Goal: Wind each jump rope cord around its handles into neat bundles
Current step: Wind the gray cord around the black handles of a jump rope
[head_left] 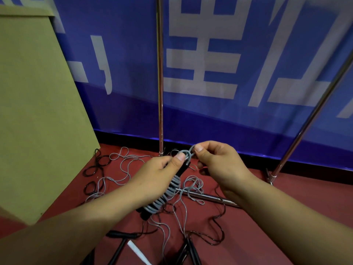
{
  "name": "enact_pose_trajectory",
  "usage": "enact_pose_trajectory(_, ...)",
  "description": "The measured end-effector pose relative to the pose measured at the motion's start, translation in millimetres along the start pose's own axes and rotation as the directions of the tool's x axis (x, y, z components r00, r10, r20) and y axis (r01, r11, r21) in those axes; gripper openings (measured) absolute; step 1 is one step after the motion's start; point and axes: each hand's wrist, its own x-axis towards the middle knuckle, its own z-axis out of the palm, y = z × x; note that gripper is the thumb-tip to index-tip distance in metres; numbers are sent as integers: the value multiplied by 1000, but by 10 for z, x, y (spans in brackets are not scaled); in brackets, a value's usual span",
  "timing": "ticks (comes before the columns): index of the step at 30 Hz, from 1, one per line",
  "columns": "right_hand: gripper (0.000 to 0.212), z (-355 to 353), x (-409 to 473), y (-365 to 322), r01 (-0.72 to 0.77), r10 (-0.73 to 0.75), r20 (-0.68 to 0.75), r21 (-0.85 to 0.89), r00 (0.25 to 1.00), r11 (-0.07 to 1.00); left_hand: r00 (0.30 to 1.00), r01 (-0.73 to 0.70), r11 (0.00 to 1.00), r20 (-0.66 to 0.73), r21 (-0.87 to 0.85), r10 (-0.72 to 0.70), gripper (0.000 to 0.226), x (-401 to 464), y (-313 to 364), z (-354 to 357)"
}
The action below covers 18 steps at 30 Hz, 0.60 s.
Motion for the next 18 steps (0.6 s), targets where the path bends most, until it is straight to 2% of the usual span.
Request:
enact_pose_trajectory(2, 15, -32, 11, -68, 34, -33, -41, 22, 999, 999, 999, 48, 991, 33, -124, -44, 91, 39, 118, 53)
enact_pose_trajectory(5, 16, -117, -8, -186, 82, -73, -103, 82, 992, 993, 992, 120, 947, 71, -296, -103, 59, 52, 400, 127)
enact_pose_trajectory(7, 16, -199, 20, -275, 105, -87, -140, 124, 986, 987, 988, 148, 923, 102, -356, -120, 54, 120, 571, 153)
enact_pose_trajectory(11, 16, -500, 271, -619, 153, -132, -236, 72, 963, 986, 977, 166, 947, 179, -276, -119, 59, 510, 1016, 27)
enact_pose_trajectory(14, 19, -799, 445, -1025, 216, -207, -287, 1, 936, 976, 978, 103, 965, 203, -242, -54, 51, 837, 1487, -54)
enact_pose_trajectory(18, 17, -1281, 531, -1743, 332, -341, -331, -86, 880, 939, 979, -33, 976, 191, -213, 74, 52, 1176, 2244, -49)
